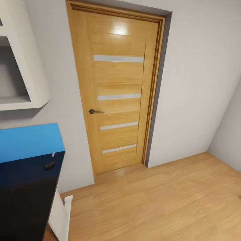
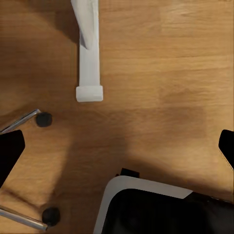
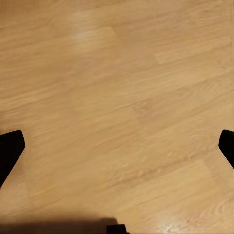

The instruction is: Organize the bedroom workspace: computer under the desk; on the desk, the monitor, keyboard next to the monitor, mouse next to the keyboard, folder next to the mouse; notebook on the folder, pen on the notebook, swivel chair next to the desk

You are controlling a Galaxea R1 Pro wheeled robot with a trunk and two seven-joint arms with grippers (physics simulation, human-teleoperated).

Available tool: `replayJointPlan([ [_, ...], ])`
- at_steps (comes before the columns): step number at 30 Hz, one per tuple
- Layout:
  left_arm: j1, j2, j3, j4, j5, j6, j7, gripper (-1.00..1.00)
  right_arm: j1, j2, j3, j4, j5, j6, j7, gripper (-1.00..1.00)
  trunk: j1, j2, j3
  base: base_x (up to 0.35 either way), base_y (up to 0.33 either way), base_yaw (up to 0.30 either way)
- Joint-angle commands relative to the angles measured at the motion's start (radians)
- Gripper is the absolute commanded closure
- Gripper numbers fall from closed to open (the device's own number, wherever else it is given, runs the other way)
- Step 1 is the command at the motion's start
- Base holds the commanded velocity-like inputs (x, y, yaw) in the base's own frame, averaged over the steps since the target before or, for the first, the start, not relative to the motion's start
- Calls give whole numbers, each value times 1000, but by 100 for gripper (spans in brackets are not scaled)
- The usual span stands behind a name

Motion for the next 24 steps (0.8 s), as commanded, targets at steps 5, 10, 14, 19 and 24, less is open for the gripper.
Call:
replayJointPlan([
  [5, 0, 0, 0, -1, 2, -2, 0, -100, -1, 0, 1, -1, 2, -3, -5, -100, 1, -1, -1, 327, -121, 275],
  [10, 0, 0, 0, -1, 2, -2, 0, -100, -1, 0, 1, -1, 2, -4, -5, -100, 1, -1, -1, 321, -147, 276],
  [14, 0, 1, 0, -1, 2, -2, 2, -100, -1, 0, 1, -1, 2, -5, -5, -100, 1, -1, -1, 291, -196, 277],
  [19, 0, 0, 0, -1, 2, -2, 3, -100, -1, 0, 1, -1, 3, -5, -5, -100, 1, -1, -1, 176, -157, 277],
  [24, 0, 1, 1, -1, 2, -3, 3, -100, -1, 0, 1, -1, 2, -5, -5, -100, 1, -1, -1, 39, -38, 277],
])
